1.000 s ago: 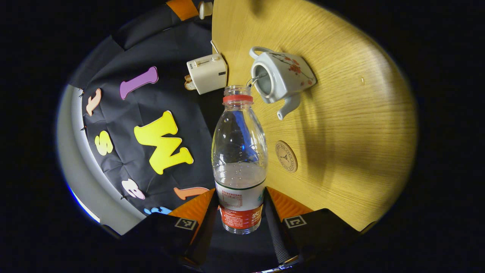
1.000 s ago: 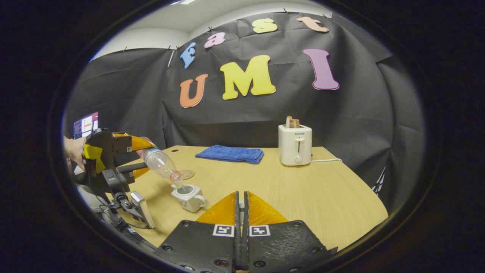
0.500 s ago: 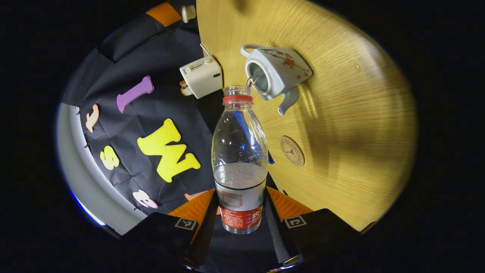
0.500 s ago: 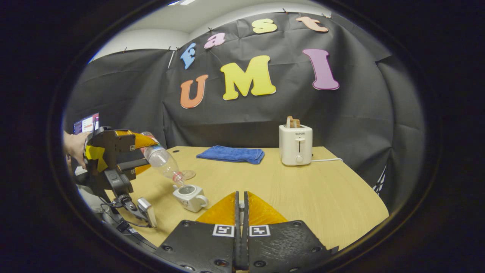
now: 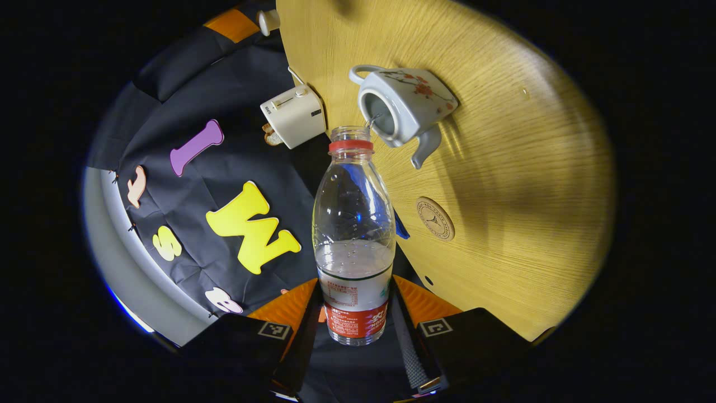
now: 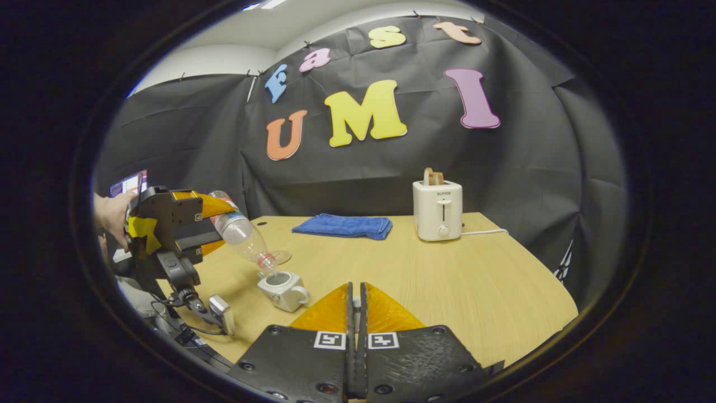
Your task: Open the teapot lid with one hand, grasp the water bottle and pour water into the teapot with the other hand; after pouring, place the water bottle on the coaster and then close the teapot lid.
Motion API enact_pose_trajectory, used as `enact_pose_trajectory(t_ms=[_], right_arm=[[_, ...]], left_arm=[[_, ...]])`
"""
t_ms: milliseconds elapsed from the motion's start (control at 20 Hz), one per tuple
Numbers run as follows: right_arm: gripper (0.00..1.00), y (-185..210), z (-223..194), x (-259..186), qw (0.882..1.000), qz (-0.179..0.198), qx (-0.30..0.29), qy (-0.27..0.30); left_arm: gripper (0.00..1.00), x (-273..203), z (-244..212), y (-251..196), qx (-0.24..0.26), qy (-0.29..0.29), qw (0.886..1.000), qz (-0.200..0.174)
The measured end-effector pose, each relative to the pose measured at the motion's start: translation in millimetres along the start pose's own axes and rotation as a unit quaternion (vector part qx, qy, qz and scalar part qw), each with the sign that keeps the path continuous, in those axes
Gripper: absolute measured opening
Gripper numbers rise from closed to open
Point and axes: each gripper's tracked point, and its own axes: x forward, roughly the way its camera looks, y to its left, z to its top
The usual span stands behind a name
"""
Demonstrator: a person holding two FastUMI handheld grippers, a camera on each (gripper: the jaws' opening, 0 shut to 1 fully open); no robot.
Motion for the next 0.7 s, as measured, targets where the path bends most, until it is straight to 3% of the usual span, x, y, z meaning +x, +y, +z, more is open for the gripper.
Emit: enact_pose_trajectory(t_ms=[50, 100, 700], right_arm=[[0.00, 0.5, 0.6, 0.2, 1.000, 0.001, 0.000, -0.001], [0.00, 1.1, 1.5, -0.5, 1.000, 0.002, 0.000, -0.002], [0.00, 2.3, 1.5, 1.0, 1.000, 0.012, 0.010, -0.004]], left_arm=[[0.72, -0.8, 0.0, 0.0, 0.001, -0.001, 1.000, 0.001], [0.69, -1.1, 1.8, 0.3, 0.001, -0.002, 1.000, 0.001], [0.69, 0.8, 4.1, 6.2, -0.010, -0.011, 1.000, 0.009]])
